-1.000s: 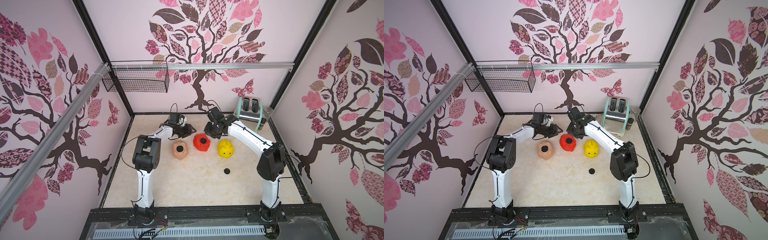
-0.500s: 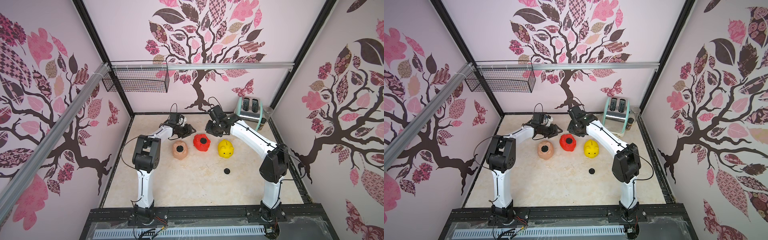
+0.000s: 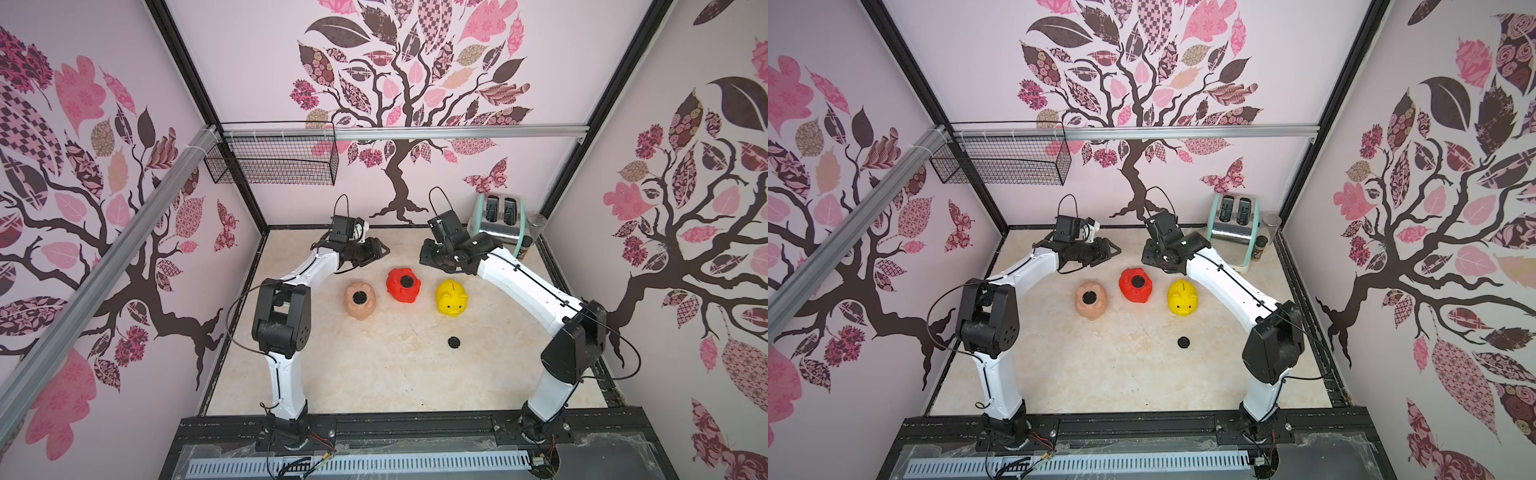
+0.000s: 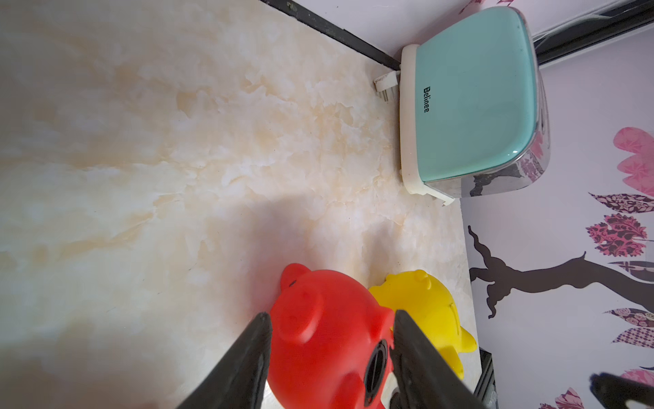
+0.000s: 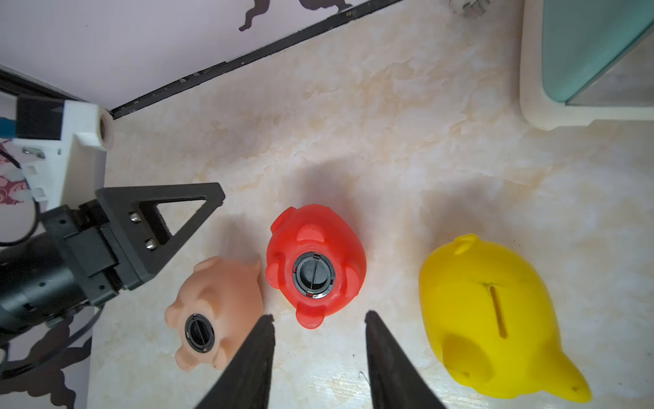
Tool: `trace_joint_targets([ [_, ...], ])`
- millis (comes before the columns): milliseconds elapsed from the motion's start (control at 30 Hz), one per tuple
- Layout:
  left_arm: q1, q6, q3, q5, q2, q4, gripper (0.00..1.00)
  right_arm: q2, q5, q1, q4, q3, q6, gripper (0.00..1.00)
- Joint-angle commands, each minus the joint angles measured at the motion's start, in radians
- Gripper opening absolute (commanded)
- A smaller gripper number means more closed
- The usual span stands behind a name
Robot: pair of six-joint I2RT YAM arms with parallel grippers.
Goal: Close piggy banks
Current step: Screw the knob on the piggy bank, then turn over the piggy bank at the center of the board.
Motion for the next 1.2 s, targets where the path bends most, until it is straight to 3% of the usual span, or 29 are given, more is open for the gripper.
trace_joint_targets([
  [0, 0.004, 0.019, -0.025, -0.041, -0.096, -0.025, 0.58, -0.106, 0.019, -0.008, 0.117, -0.102, -0.07, 0.56],
  [200, 0.005, 0.057, -0.076, -0.082, -0.264, -0.106, 0.6, -0.253, -0.061, -0.043, 0.206, -0.267, -0.183, 0.84],
  [400, 0.005, 0.112, -0.173, -0.129, -0.492, -0.218, 0.64, -0.407, -0.076, -0.068, 0.247, -0.43, -0.277, 0.99],
  [733, 0.011, 0.225, -0.453, -0.309, -0.955, -0.429, 0.82, -0.6, -0.055, -0.089, 0.261, -0.648, -0.308, 1.0],
  [833, 0.014, 0.214, -0.539, -0.403, -1.1, -0.459, 0.98, -0.652, -0.068, -0.091, 0.286, -0.715, -0.309, 1.0],
  [1167, 0.011, 0.22, -0.72, -0.49, -1.382, -0.448, 0.98, -0.759, -0.079, -0.09, 0.368, -0.857, -0.312, 1.0],
])
